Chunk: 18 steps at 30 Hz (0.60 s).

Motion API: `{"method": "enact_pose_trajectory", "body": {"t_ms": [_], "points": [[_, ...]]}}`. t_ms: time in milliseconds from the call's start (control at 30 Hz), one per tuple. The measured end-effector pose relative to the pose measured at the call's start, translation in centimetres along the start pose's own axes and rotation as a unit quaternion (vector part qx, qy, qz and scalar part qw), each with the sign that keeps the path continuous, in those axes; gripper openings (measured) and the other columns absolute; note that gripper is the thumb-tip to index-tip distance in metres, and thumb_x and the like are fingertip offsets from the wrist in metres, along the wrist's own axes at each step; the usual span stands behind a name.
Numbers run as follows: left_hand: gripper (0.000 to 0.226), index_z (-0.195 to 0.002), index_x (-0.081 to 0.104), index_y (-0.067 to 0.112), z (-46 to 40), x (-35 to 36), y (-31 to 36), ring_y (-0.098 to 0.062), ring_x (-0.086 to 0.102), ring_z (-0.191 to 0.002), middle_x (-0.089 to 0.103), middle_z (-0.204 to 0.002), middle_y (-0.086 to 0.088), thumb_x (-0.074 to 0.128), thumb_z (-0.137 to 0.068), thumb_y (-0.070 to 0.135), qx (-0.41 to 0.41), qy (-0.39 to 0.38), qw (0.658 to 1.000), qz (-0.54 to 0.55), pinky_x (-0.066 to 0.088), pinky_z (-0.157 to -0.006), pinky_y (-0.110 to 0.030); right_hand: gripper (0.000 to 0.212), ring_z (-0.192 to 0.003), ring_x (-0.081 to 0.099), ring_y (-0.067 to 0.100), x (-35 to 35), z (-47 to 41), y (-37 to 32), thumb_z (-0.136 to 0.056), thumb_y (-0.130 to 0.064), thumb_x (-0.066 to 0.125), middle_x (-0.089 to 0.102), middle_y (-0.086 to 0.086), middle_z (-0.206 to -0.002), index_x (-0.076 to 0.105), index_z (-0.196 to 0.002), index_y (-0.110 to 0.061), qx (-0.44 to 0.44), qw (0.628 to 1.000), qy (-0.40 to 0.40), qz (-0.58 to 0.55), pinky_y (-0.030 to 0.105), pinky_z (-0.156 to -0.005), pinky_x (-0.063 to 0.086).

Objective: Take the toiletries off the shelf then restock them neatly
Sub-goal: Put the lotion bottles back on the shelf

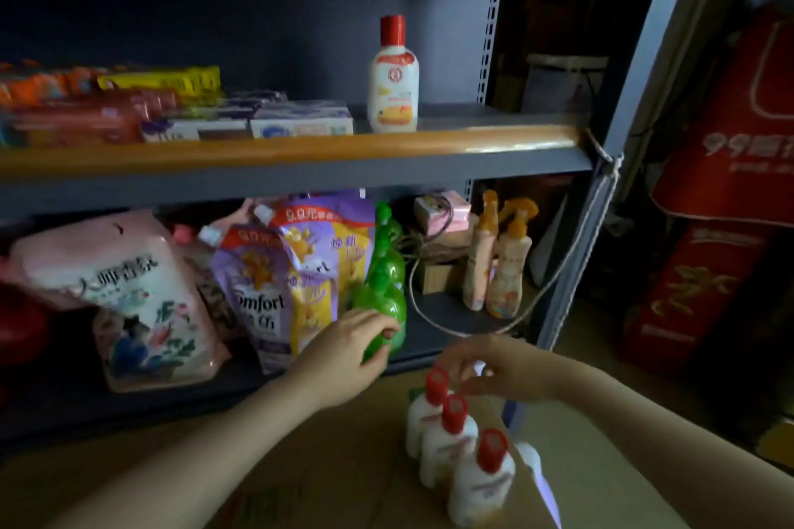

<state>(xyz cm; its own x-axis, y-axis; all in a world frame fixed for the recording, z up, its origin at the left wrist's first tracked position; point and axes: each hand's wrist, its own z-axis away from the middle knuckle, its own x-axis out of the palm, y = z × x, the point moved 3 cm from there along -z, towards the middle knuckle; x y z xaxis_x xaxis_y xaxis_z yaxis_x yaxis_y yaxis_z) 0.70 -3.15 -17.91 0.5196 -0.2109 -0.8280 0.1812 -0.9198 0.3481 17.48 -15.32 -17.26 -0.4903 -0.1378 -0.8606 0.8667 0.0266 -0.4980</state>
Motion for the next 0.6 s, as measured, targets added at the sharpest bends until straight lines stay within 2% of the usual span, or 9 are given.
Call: {"method": "enact_pose_trajectory", "body": {"t_ms": [67,133,233,333,400,467,500,600], "points": [[0.034,-0.098,0.065,0.012,1.3,1.2,0.2,-0.003,0.050,-0.088,0.064,-0.090,0.001,0.043,-0.080,0.030,-0.022,-0.005,0.999,0.024,0.032,-0.075,-0.009,0.037,-0.102,0.056,0.010,1.4,0.0,0.6,-0.089,-0.016,0.061,0.059,-0.001,-0.119,0.055,-0.125,-0.021,0.011,1.000,-0.006,-0.014,0.007,-0.078,0.039],[0.035,-0.100,0.064,0.015,2.5,2.2,0.4,-0.002,0.051,-0.088,0.063,-0.092,0.003,0.041,-0.081,0.033,-0.043,-0.002,0.998,0.053,0.036,-0.076,-0.010,0.041,-0.106,0.057,0.015,2.1,-0.3,1.0,-0.086,-0.013,0.063,0.059,0.003,-0.120,0.054,-0.126,-0.020,0.014,1.000,-0.002,-0.016,0.018,-0.084,0.043],[0.020,-0.097,0.059,0.025,4.0,3.2,1.7,0.006,0.051,-0.081,0.057,-0.091,0.012,0.045,-0.085,0.033,-0.035,0.001,0.996,0.076,0.042,-0.071,-0.016,0.043,-0.109,0.056,0.017,2.9,-1.0,1.4,-0.086,-0.010,0.062,0.059,0.004,-0.122,0.053,-0.127,-0.017,0.029,0.999,-0.003,-0.028,0.025,-0.091,0.044],[0.024,-0.096,0.062,0.020,5.1,3.8,3.1,0.016,0.046,-0.076,0.054,-0.089,0.016,0.049,-0.086,0.037,-0.029,0.000,0.994,0.103,0.034,-0.065,-0.004,0.041,-0.116,0.050,0.016,4.3,-1.4,1.5,-0.090,-0.012,0.056,0.054,0.004,-0.127,0.049,-0.130,-0.013,0.039,0.999,-0.030,0.004,0.012,-0.088,0.032],[0.034,-0.096,0.064,0.019,5.5,4.4,3.6,0.008,0.049,-0.072,0.053,-0.085,0.018,0.050,-0.085,0.048,-0.038,-0.002,0.994,0.102,0.041,-0.063,-0.014,0.037,-0.113,0.050,0.014,5.1,-1.5,1.7,-0.092,-0.012,0.054,0.053,0.005,-0.127,0.049,-0.129,-0.011,0.039,0.999,-0.021,-0.008,0.011,-0.082,0.032],[0.044,-0.098,0.064,0.022,5.9,5.2,3.7,0.003,0.050,-0.071,0.051,-0.080,0.022,0.053,-0.078,0.059,-0.061,-0.021,0.992,0.107,0.046,-0.063,-0.024,0.033,-0.101,0.051,0.008,5.1,-1.3,1.8,-0.090,-0.012,0.057,0.058,0.001,-0.114,0.053,-0.123,-0.013,0.053,0.997,0.014,-0.060,0.011,-0.075,0.036],[0.050,-0.101,0.064,0.023,6.1,5.6,3.8,0.003,0.051,-0.073,0.051,-0.081,0.023,0.055,-0.073,0.064,-0.075,-0.033,0.990,0.118,0.046,-0.065,-0.025,0.029,-0.095,0.053,0.007,4.8,-1.2,1.9,-0.088,-0.013,0.060,0.059,-0.003,-0.105,0.055,-0.116,-0.015,0.055,0.993,0.047,-0.095,0.013,-0.074,0.038],[0.056,-0.109,0.062,0.025,5.9,6.6,4.5,0.002,0.055,-0.091,0.055,-0.098,0.024,0.060,-0.070,0.064,-0.098,-0.053,0.982,0.149,0.047,-0.078,-0.024,0.016,-0.084,0.062,0.009,3.1,0.1,1.8,-0.086,-0.012,0.062,0.064,-0.004,-0.091,0.056,-0.101,-0.012,0.062,0.955,0.130,-0.257,0.019,-0.073,0.050]]}}
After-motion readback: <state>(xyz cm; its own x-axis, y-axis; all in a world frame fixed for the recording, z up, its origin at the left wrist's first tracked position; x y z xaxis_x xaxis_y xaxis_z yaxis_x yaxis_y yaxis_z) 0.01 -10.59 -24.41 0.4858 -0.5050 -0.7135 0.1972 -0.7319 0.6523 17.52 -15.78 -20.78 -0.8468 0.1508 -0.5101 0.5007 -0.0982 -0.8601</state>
